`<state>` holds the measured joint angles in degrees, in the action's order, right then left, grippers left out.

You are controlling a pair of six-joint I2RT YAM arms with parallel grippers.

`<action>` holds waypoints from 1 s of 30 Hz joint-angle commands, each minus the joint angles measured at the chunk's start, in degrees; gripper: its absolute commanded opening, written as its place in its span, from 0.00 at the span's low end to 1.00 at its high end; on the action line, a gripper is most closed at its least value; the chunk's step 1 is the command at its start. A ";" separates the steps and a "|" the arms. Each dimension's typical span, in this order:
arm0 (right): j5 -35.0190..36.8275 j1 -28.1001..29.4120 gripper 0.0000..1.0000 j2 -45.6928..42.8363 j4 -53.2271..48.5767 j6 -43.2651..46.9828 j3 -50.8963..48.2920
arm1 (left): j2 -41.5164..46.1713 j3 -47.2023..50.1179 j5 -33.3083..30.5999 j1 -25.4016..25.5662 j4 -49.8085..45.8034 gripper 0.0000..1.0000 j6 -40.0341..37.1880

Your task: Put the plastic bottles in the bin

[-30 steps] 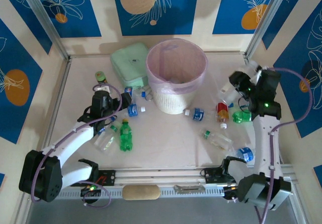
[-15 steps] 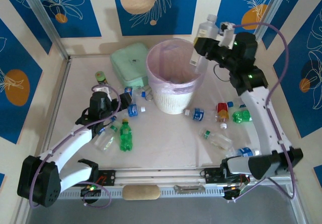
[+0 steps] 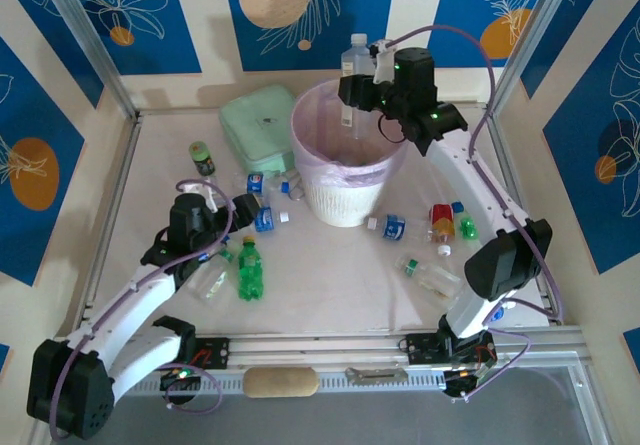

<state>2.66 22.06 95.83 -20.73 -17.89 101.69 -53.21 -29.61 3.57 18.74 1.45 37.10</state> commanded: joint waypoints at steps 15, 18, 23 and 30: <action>5.60 4.13 0.70 -0.26 -4.66 3.93 -4.65 | -0.27 1.31 0.80 -0.63 0.92 1.00 1.17; 5.85 4.13 0.80 -0.38 -4.41 4.00 -4.35 | -0.20 1.30 0.82 -0.64 0.96 1.00 1.35; 5.52 4.21 0.89 -0.80 -4.31 4.01 -3.27 | 0.53 1.48 0.23 -0.61 0.53 1.00 1.57; 3.44 4.22 0.99 -4.31 -2.62 2.67 -3.97 | 1.20 1.50 -0.39 -0.63 -1.05 1.00 1.46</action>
<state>7.49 25.91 95.66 -25.43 -14.70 97.10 -53.23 -28.58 3.60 18.74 1.02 37.69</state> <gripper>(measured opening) 0.989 0.998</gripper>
